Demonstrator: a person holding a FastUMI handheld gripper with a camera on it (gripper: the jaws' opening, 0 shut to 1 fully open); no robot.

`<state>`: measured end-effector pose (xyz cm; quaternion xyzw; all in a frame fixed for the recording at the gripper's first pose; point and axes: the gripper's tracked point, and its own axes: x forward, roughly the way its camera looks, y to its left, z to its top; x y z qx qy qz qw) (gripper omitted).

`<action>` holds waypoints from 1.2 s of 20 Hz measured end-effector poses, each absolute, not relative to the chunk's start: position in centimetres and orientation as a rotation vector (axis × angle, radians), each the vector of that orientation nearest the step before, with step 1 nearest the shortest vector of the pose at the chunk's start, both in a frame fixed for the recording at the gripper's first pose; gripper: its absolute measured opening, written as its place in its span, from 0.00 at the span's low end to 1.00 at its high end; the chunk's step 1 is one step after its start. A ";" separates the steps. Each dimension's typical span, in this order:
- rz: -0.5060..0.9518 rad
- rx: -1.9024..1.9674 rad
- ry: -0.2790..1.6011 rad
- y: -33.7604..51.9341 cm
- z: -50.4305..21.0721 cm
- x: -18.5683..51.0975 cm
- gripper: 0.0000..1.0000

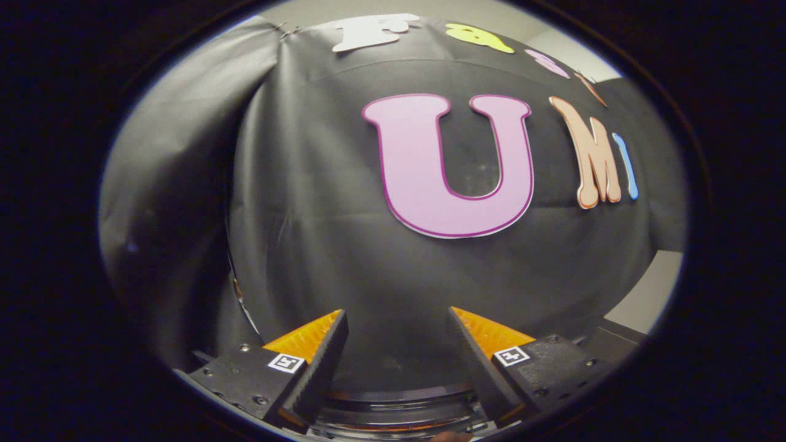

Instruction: Put the clothes into the washing machine and then close the washing machine lid.

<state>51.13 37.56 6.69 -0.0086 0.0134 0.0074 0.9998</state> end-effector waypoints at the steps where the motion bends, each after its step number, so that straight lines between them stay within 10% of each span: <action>1: 0.004 -0.007 0.090 37.3 4.9 51.6 0.97; 24: 0.013 -0.052 -0.059 36.9 6.3 52.1 0.98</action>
